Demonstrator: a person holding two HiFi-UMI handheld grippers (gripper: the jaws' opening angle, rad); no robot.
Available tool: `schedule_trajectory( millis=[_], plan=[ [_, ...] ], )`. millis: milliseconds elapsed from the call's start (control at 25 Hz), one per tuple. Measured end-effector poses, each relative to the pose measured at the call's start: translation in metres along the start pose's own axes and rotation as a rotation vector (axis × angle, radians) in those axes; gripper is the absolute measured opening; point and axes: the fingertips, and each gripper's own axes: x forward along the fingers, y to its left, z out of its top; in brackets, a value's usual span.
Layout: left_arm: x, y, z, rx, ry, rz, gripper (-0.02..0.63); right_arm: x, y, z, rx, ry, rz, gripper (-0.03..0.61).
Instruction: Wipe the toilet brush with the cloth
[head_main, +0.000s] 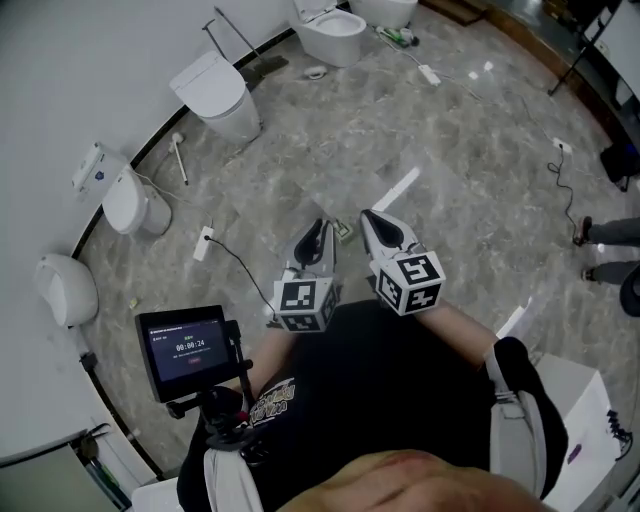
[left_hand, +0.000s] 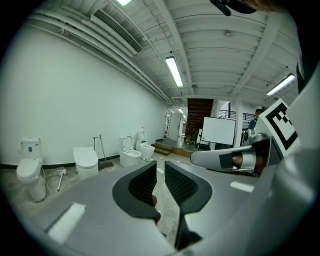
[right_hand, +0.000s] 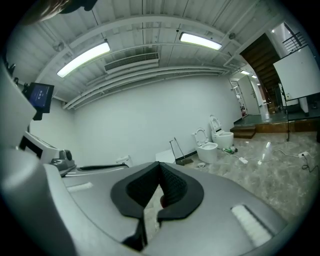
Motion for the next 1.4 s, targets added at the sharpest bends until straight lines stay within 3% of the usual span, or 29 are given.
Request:
schedule_trajectory(
  millis=[200, 400, 520, 640, 880, 1400],
  plan=[
    [-0.008, -0.003, -0.009, 0.013, -0.002, -0.005, 0.05, 0.003, 0.004, -0.009, 0.001, 0.023, 0.012, 0.003],
    [-0.009, 0.012, -0.003, -0.062, 0.009, 0.075, 0.05, 0.005, 0.005, -0.005, -0.014, 0.028, 0.035, 0.003],
    [-0.009, 0.019, -0.01, -0.064, 0.005, 0.093, 0.05, 0.004, 0.005, -0.003, -0.006, 0.025, 0.048, 0.003],
    [-0.006, 0.018, -0.008, -0.062, 0.008, 0.089, 0.05, 0.005, 0.006, 0.001, -0.01, 0.012, 0.067, 0.003],
    [-0.007, 0.021, -0.01, -0.03, 0.012, 0.072, 0.05, 0.009, 0.002, -0.004, 0.025, 0.008, 0.026, 0.003],
    [-0.005, 0.023, -0.011, -0.064, 0.016, 0.082, 0.05, 0.01, 0.005, -0.001, 0.006, 0.014, 0.045, 0.003]
  ],
)
